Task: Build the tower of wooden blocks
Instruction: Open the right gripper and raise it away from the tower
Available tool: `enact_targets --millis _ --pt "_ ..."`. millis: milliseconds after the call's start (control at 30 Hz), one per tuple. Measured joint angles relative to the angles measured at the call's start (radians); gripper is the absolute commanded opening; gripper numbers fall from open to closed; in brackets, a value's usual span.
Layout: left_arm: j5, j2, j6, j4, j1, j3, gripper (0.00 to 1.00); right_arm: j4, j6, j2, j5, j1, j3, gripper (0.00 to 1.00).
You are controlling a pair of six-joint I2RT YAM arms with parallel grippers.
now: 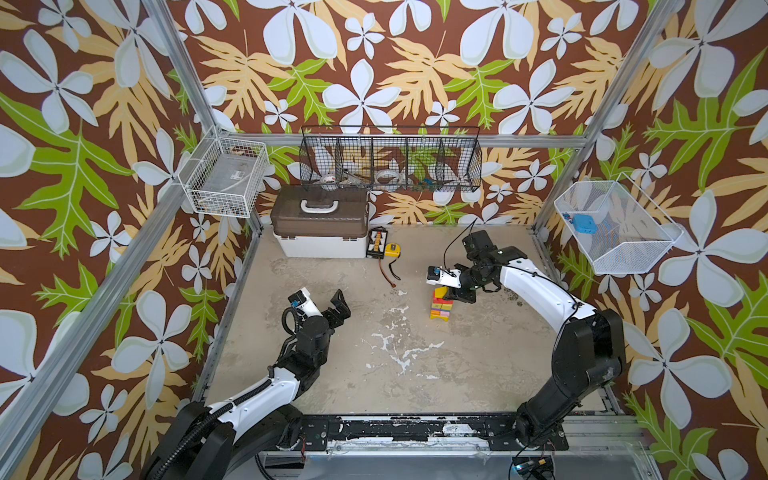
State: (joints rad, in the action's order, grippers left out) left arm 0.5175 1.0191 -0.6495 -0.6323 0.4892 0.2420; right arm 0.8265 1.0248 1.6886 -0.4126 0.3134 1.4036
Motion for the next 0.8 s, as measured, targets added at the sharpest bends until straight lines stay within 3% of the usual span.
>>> enact_targets --millis 800 --pt "-0.002 0.005 0.0 0.0 0.0 0.006 1.0 -0.002 -0.004 0.015 -0.005 0.003 0.006 0.43"
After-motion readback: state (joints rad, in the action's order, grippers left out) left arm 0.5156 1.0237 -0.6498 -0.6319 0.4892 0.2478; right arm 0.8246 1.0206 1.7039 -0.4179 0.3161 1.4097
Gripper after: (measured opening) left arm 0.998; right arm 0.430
